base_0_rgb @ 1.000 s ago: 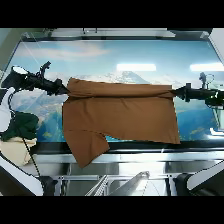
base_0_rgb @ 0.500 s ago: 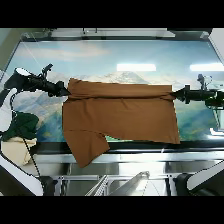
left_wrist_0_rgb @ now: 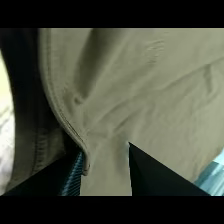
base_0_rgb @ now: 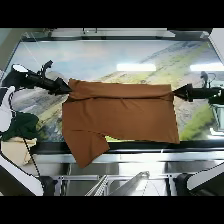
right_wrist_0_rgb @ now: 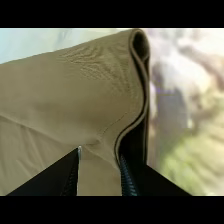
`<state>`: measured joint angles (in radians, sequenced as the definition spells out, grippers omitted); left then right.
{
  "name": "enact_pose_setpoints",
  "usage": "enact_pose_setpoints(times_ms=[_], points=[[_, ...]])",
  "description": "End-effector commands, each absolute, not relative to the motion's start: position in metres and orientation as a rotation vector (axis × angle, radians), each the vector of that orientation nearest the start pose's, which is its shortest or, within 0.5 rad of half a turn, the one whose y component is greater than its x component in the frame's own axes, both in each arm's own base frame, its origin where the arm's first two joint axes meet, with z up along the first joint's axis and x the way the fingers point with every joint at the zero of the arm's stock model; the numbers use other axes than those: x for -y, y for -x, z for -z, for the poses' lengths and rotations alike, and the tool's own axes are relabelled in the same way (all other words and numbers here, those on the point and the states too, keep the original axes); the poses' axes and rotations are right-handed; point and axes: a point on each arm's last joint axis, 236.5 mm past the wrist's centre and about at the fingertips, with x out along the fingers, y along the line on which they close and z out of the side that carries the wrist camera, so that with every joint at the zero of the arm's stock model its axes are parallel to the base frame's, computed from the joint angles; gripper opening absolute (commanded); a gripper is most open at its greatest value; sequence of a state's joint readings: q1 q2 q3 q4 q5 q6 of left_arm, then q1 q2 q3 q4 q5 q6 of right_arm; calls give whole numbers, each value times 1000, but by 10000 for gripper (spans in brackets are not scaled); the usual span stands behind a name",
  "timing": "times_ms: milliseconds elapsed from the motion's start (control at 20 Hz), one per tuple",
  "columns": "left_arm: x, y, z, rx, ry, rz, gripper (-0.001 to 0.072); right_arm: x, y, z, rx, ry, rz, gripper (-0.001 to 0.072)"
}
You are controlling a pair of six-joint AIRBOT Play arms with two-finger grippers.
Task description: Fold the shirts.
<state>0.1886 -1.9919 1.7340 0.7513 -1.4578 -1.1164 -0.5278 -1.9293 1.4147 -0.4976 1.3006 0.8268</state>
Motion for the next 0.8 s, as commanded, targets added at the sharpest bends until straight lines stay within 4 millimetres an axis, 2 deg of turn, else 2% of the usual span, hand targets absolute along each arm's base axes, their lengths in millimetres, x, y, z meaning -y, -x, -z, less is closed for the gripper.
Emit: enact_pose_setpoints(times_ms=[0, 150, 250, 300, 350, 450, 500, 550, 600, 750], points=[[82, -481, 14, -1383, 556, 729, 291, 60, -468, 54, -1090, -755, -445, 295], [56, -462, 1, -1508, 535, 631, 291, 73, -436, 40, -1219, -644, -361, 295], [47, -444, -2, -1556, 501, 576, 291, 68, -409, 29, -1267, -618, -368, 295], [46, -432, -2, -1574, 495, 555, 291, 63, -397, 30, -1282, -632, -362, 295], [45, -415, 0, -1588, 481, 541, 291, 57, -377, 34, -1305, -664, -355, 295], [42, -378, 12, -1620, 453, 482, 291, 52, -326, 54, -1389, -735, -306, 297], [39, -359, 20, -1627, 442, 439, 291, 50, -299, 67, -1440, -773, -264, 322], [40, -343, 28, -1625, 450, 409, 291, 49, -278, 78, -1472, -810, -225, 429], [42, -327, 36, -1621, 473, 385, 291, 45, -263, 89, -1482, -845, -204, 463], [52, -287, 55, -1639, 513, 348, 291, 30, -241, 118, -1506, -868, -188, 462]])
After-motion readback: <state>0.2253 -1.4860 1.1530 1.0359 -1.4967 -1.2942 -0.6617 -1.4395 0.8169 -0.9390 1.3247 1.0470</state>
